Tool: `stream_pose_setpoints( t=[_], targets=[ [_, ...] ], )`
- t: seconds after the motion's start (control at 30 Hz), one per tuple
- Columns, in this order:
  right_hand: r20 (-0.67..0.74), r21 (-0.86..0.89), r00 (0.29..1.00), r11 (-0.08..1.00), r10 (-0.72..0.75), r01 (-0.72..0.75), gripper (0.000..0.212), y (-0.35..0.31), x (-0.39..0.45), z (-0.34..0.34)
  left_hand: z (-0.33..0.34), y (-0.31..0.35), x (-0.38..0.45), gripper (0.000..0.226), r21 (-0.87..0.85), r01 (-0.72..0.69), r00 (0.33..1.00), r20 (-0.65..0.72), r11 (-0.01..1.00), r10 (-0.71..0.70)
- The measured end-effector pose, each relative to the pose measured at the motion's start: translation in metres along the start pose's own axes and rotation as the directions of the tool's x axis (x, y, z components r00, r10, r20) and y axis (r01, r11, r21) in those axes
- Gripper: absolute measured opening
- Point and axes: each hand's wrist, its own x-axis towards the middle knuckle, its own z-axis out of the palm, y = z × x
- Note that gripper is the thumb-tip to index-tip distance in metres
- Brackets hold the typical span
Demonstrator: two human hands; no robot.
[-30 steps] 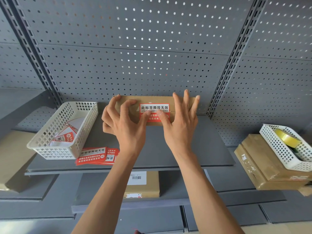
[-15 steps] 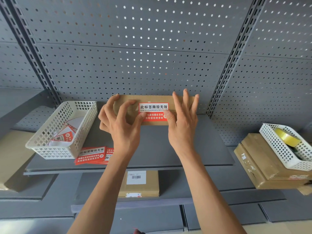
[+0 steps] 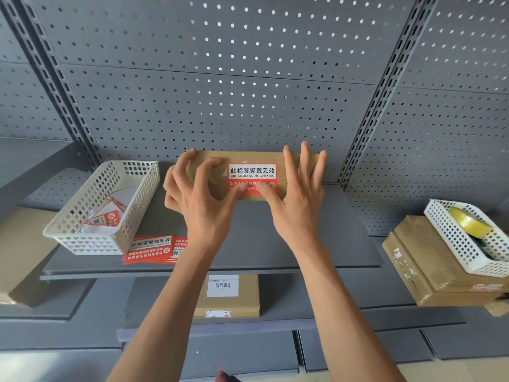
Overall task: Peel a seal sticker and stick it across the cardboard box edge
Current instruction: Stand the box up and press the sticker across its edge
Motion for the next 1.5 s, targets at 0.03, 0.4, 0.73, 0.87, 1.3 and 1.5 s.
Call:
stream_pose_setpoints(
  t=[0.03,0.4,0.73,0.87,1.3,1.5],
  targets=[
    [0.001,0.015,1.0,1.0,-0.013,0.013,0.077,0.002,0.0,-0.001,-0.001,-0.001,0.0,0.051,-0.005,-0.005,1.0,0.003,1.0,0.005],
    [0.022,0.151,0.999,0.988,-0.036,0.033,0.062,0.011,0.002,-0.006,-0.007,-0.011,0.001,0.044,-0.044,-0.059,0.997,0.05,0.997,0.061],
    [0.032,0.143,0.999,0.99,-0.017,0.012,0.068,0.007,0.0,-0.008,-0.007,-0.007,-0.002,0.041,-0.083,-0.039,0.998,0.047,0.996,0.043],
    [0.026,0.054,0.999,0.998,0.025,-0.027,0.092,-0.003,-0.003,-0.006,-0.005,0.0,-0.005,0.053,-0.055,-0.019,0.999,0.034,0.998,0.021],
    [0.065,0.233,0.998,0.972,-0.002,-0.013,0.073,0.008,0.003,-0.011,-0.01,-0.008,0.004,0.052,-0.076,-0.05,0.996,0.069,0.996,0.055],
    [0.083,0.294,0.997,0.955,0.006,-0.03,0.07,0.008,0.003,-0.014,-0.013,-0.013,0.005,0.052,-0.105,-0.068,0.993,0.088,0.992,0.077]
  ],
)
